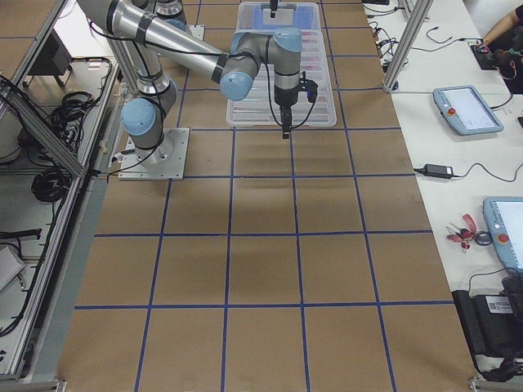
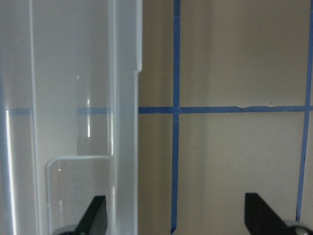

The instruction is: Place red block in blue tray from box

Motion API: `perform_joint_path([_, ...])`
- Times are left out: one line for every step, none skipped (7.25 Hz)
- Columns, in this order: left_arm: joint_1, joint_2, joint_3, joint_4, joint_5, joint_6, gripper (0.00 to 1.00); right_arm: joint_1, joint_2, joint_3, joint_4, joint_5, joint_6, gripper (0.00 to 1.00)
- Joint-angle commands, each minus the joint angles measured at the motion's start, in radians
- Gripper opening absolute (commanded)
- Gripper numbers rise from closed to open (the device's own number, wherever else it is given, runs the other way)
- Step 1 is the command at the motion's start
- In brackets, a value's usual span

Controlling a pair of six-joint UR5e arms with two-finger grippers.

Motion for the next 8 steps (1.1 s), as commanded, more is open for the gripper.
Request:
perform_joint_path([0.001,-0.031,-0.067,0.088,-0.006,-0.007,0.97,0.011,-0.047,-0.092,0.147,0.096,0.036,1.0])
perform_joint_path([-0.002,-0.043,-0.068,0.093,-0.001,-0.014,0.96,0.016,-0.108,-0.147,0.259,0.138,0.082,1.0])
perform_joint_path([-0.004,-0.051,-0.071,0.096,0.002,-0.017,0.96,0.043,-0.148,-0.19,0.318,0.213,0.128,1.0])
perform_joint_path([-0.004,-0.069,-0.072,0.117,-0.003,-0.02,0.93,0.098,-0.158,-0.224,0.362,0.229,0.204,1.0])
perform_joint_path([-0.004,-0.083,-0.073,0.127,-0.004,-0.025,0.93,0.164,-0.156,-0.256,0.379,0.212,0.235,1.0])
perform_joint_path([-0.004,-0.107,-0.073,0.154,-0.006,-0.025,0.93,0.175,-0.149,-0.263,0.395,0.214,0.254,1.0])
perform_joint_path([-0.007,-0.126,-0.076,0.165,-0.006,-0.024,0.93,0.175,-0.147,-0.264,0.392,0.217,0.27,1.0])
perform_joint_path([-0.007,-0.136,-0.085,0.167,-0.006,-0.022,0.93,0.177,-0.14,-0.272,0.393,0.22,0.31,1.0])
